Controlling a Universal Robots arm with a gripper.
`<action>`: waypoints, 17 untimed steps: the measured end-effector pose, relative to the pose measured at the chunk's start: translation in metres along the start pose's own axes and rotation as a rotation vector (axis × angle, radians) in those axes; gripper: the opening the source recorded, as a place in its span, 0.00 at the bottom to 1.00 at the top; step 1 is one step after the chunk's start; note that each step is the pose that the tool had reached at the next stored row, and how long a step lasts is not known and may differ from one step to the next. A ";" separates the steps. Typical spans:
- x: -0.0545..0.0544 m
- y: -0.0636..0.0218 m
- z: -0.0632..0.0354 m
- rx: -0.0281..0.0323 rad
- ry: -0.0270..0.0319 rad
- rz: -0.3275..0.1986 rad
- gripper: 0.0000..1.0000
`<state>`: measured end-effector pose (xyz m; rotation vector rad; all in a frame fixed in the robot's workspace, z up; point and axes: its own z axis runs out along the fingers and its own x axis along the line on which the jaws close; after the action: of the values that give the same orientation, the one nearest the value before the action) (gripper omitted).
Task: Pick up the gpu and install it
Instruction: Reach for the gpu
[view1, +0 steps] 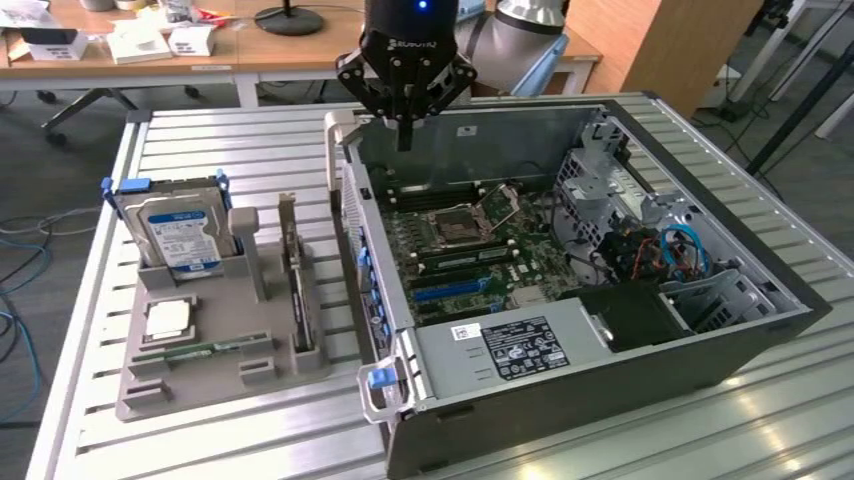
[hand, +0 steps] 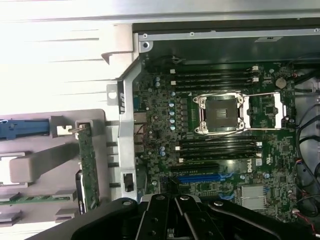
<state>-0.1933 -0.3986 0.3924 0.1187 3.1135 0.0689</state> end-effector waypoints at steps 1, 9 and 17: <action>0.002 -0.0002 0.0000 0.0000 0.0000 0.000 0.10; 0.023 -0.0013 -0.0003 0.0000 0.0000 0.000 0.10; 0.043 -0.0018 -0.0004 0.0000 0.0000 0.000 0.10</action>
<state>-0.2358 -0.3972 0.3918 0.1190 3.1135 0.0689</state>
